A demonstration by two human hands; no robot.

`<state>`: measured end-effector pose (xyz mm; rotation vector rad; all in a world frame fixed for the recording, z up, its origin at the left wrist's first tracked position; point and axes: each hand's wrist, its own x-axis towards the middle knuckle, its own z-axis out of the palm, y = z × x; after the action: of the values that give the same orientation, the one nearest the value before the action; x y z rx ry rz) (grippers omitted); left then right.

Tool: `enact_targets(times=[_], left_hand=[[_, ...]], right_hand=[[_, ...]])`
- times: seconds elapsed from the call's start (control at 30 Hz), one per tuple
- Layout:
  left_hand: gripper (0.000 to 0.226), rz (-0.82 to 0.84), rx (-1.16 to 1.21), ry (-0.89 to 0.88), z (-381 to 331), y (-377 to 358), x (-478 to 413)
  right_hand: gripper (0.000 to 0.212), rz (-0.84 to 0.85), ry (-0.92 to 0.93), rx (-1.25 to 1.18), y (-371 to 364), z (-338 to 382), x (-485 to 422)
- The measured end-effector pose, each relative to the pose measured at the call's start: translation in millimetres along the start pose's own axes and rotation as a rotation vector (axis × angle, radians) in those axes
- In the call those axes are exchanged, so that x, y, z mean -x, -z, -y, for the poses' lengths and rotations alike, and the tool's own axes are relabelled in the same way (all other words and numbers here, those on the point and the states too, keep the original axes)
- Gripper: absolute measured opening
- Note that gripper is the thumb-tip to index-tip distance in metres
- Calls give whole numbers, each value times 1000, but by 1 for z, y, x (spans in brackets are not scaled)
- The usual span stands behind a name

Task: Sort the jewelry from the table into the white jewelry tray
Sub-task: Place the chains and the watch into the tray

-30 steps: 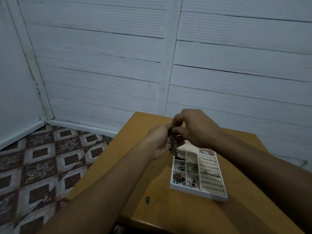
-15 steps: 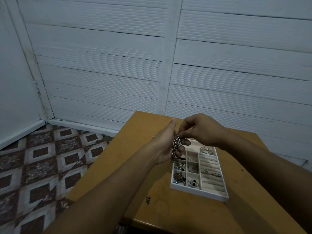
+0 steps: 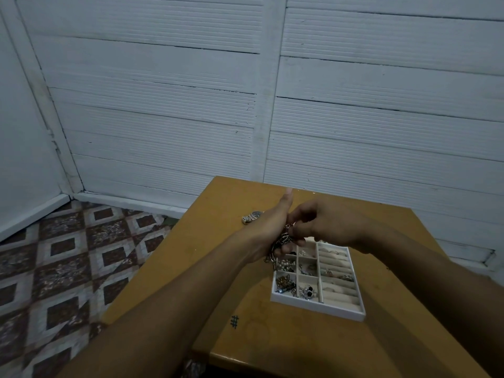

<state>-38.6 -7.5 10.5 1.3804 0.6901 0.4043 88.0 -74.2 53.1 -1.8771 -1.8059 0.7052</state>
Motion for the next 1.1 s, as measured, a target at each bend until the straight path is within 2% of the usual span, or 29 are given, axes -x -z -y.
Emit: enact_targets(times=[0.27,0.5,0.7,1.1], left_hand=[[76,16,-15,23,6,-4,-8],[75,72,82,69,7,1,-12],[52,118,149,78,5,6,-9],[41,127,145,79,10,7,-14]], right_hand=[[7,7,-17,5,-2,-7,0],[4,-19,-10,-24,5,-12,1],[4,-49,-20,-161,13,-17,2],[4,-70,-27,-221,13,-22,3]])
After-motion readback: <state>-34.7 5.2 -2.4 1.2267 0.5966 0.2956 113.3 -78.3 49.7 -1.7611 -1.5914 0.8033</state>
